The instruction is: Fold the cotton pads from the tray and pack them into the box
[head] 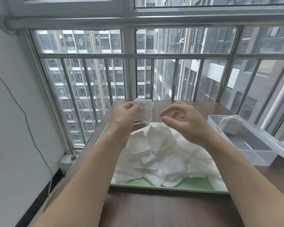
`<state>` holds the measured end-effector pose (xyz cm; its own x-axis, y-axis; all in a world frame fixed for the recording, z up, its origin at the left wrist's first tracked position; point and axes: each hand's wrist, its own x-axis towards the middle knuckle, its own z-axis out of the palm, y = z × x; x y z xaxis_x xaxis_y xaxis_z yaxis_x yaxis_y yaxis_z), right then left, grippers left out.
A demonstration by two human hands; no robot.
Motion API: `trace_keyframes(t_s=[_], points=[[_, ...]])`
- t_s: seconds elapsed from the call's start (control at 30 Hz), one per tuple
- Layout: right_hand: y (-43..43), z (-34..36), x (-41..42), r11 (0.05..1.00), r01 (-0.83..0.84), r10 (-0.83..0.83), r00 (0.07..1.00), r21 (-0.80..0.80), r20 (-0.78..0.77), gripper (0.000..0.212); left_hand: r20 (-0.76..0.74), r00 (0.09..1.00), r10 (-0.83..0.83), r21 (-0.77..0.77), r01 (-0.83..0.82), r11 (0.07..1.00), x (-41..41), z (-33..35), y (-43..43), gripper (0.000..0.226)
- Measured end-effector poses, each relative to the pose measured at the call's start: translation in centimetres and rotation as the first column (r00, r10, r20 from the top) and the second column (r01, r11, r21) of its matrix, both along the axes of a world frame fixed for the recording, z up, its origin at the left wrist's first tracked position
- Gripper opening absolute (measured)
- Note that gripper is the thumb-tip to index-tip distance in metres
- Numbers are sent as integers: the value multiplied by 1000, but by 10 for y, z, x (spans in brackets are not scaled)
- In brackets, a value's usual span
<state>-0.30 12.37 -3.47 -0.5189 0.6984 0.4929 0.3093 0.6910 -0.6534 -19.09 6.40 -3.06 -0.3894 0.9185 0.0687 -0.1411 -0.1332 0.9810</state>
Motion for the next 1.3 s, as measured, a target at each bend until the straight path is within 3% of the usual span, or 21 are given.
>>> trace_keyframes(t_s=[0.13,0.23,0.33,0.47,0.53,0.6,0.7,0.8,0.93,1.13,1.3], points=[[-5,-16,-9,987,61,-109,934,149,339,26,-39,999,24,18,-23,1000,2,1,-1,11],[-7,-20,-13,969,46,-89,981,241,173,10,-52,998,41,30,-40,999,1,1,-1,11],[-7,-16,-12,941,71,-81,997,332,17,11,-88,992,87,56,-83,995,2,1,-2,11],[-8,-12,-9,952,125,-103,990,278,-95,7,-209,961,179,130,-154,979,4,1,-2,9],[-9,-10,-5,979,73,-65,997,190,-49,7,-269,945,186,138,-153,979,6,1,-2,10],[-9,-10,-3,991,22,-39,992,134,119,18,-288,944,159,105,-134,985,7,-1,-1,9],[-7,-17,-8,987,16,-58,965,163,255,24,-301,941,156,85,-136,987,7,-3,0,9],[-6,-20,-12,971,30,-60,991,237,120,8,-292,941,172,85,-153,985,6,-3,1,9],[-6,-14,-8,974,97,-82,994,205,-78,8,-286,941,182,72,-168,983,5,-3,2,11],[-6,-5,-4,995,51,-77,942,-89,-327,14,-325,941,92,54,-78,995,10,-5,-1,15],[-9,-1,-1,945,-105,-64,869,-310,-491,14,-315,947,59,124,-21,992,15,-5,-5,25]])
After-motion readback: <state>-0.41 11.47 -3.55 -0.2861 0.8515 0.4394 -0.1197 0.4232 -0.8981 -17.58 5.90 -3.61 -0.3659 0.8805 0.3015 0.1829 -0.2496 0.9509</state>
